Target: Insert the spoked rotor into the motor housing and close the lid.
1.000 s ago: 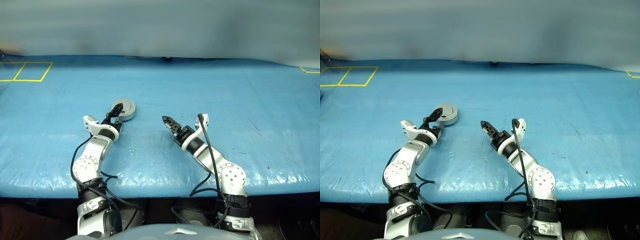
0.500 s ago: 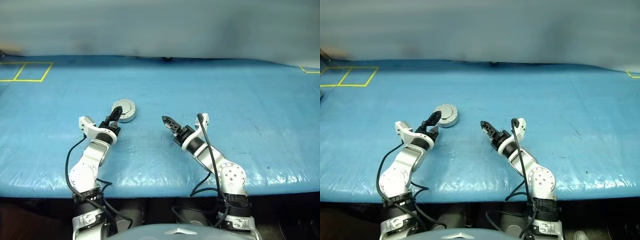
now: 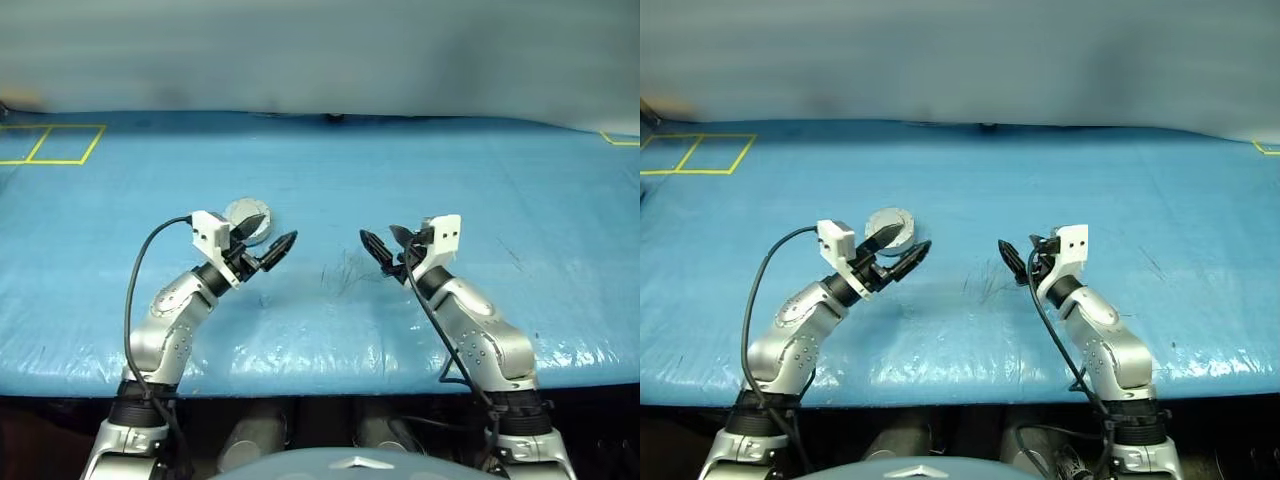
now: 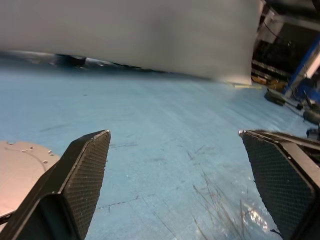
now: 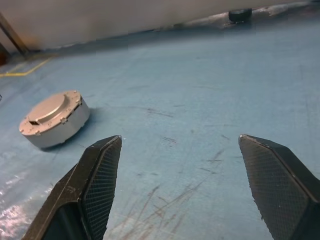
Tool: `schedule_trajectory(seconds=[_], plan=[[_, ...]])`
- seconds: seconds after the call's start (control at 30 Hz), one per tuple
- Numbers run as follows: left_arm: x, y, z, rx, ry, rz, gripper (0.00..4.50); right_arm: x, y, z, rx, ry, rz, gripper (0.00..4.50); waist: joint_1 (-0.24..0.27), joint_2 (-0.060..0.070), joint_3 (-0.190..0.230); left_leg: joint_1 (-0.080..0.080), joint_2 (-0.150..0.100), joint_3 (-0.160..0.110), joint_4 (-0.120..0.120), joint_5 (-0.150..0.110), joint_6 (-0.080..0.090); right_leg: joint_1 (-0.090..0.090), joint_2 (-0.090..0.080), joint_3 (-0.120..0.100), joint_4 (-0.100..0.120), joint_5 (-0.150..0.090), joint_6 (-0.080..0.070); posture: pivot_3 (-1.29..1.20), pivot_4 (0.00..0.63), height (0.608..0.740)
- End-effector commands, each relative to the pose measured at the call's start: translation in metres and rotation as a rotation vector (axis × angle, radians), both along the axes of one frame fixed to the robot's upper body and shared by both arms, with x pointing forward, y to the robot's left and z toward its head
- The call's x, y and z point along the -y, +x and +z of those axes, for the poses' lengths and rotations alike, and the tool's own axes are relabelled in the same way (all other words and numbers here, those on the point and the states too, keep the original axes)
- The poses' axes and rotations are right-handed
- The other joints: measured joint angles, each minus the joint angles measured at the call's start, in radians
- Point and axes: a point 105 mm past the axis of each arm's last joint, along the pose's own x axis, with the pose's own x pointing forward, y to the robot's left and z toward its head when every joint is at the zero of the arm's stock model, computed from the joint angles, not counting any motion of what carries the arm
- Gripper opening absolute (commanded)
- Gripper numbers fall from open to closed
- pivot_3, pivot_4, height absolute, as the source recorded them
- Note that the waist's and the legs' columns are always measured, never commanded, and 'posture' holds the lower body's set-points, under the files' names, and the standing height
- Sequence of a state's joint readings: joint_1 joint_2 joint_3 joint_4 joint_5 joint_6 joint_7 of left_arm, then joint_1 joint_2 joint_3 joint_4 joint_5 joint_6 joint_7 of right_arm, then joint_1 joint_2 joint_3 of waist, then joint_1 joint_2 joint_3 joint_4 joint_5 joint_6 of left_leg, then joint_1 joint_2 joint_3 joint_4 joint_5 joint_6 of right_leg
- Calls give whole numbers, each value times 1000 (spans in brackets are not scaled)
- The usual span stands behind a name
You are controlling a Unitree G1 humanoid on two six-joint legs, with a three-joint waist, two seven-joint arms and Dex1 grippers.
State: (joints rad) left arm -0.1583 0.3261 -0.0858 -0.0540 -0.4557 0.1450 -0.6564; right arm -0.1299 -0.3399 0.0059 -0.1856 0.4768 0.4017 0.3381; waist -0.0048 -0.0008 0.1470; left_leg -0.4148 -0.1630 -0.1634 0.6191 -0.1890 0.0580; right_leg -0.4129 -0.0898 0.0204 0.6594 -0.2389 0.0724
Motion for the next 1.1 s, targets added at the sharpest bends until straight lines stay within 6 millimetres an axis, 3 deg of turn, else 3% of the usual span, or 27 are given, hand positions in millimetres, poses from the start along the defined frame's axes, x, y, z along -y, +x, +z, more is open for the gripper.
schedule_trajectory(seconds=[0.03, 0.17, 0.3, 1.1], plan=[[-1, 2, -4, 87, 102, -26, 4480, 3, -2, 5, 67, -79, 42, 3898, 0, 0, 0, 0, 0, 0, 0, 0, 0, 0, 0, 0, 0, 0, 0, 0, 150, 740], [-1, 0, -9, 107, 103, -41, 4480, 8, -5, 2, 84, -109, 79, 3898, 1, 0, 0, 0, 0, -1, -1, 0, 0, 0, 0, 0, 0, 0, 0, 0, 150, 740], [-1, -3, -15, 103, 118, -64, 4500, 15, -2, 0, 83, -159, 58, 4483, 3, 0, 0, -1, -1, -1, 0, 0, 1, 0, -1, 0, 0, 0, 0, 0, 150, 740], [5, -1, -15, 128, 119, -63, 4500, 19, 2, -1, 92, -181, 2, 4483, 4, 0, 0, 0, -1, -2, 1, 0, 0, 1, -1, -1, 1, 0, 0, 0, 150, 740]])
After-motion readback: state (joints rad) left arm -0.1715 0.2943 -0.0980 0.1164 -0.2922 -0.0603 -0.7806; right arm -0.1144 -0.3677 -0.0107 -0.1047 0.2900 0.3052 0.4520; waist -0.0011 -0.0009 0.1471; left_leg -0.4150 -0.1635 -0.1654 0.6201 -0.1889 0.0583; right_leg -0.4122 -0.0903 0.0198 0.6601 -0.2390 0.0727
